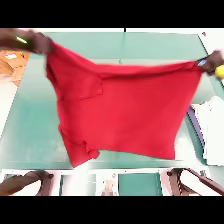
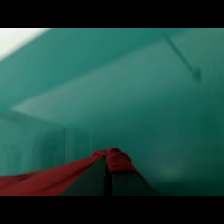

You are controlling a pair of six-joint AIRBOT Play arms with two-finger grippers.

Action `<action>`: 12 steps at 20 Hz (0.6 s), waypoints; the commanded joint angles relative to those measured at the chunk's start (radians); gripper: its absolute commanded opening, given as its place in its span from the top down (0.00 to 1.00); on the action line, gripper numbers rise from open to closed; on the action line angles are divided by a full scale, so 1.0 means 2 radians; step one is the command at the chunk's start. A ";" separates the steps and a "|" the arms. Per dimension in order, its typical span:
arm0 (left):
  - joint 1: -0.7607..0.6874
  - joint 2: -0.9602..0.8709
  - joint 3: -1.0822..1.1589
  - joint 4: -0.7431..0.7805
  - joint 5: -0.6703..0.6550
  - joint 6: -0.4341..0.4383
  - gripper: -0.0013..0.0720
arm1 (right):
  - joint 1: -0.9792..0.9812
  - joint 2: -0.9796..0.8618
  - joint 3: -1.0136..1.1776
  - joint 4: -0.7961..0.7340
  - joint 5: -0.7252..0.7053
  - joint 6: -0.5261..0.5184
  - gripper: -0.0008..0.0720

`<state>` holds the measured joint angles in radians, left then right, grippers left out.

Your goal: Fold the shirts.

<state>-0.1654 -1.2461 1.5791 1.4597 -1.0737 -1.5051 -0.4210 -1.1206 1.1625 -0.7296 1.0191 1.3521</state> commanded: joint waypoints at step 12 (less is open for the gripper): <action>0.088 -0.243 0.036 -0.148 0.152 -0.030 0.95 | 0.039 -0.377 0.225 0.034 -0.016 -0.022 0.97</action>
<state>-0.0143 -1.7138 1.6173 1.2861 -0.8799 -1.6028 -0.3656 -1.7977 1.4796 -0.6781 0.9871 1.2842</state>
